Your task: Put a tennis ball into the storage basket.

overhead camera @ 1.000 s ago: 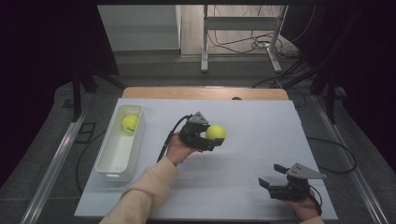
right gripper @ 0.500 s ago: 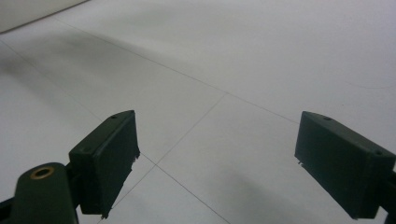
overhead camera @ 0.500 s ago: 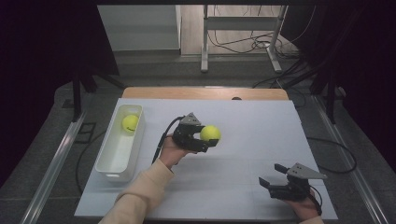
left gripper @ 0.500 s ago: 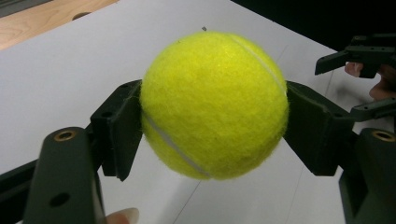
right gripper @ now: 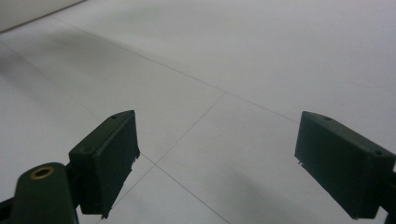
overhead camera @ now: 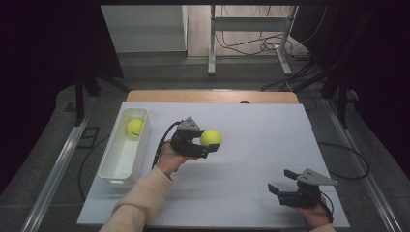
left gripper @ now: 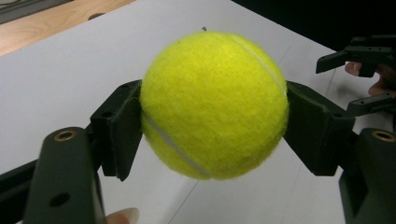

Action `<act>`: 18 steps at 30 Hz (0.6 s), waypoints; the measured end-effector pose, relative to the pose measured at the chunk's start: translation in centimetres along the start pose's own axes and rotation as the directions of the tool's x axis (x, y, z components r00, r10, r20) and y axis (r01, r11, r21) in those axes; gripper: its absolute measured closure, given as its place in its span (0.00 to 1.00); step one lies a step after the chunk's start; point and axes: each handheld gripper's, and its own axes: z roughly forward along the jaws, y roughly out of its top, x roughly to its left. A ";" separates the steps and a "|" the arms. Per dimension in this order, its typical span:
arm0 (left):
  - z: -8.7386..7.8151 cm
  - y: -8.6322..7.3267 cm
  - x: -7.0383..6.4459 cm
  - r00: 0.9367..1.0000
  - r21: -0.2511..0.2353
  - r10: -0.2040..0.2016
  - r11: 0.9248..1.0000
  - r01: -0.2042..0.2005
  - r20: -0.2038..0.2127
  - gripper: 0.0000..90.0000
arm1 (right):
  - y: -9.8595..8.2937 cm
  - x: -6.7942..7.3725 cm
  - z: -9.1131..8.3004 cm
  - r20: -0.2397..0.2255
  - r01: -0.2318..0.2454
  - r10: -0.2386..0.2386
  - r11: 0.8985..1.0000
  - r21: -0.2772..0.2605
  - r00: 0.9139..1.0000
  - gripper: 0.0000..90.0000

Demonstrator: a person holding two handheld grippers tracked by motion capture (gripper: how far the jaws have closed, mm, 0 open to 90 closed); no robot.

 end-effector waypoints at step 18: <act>-1.8 -0.2 0.6 1.000 -0.026 -0.015 1.000 0.015 -0.021 0.30 | 0.0 0.0 0.0 0.001 0.001 -0.001 1.000 0.001 1.000 0.15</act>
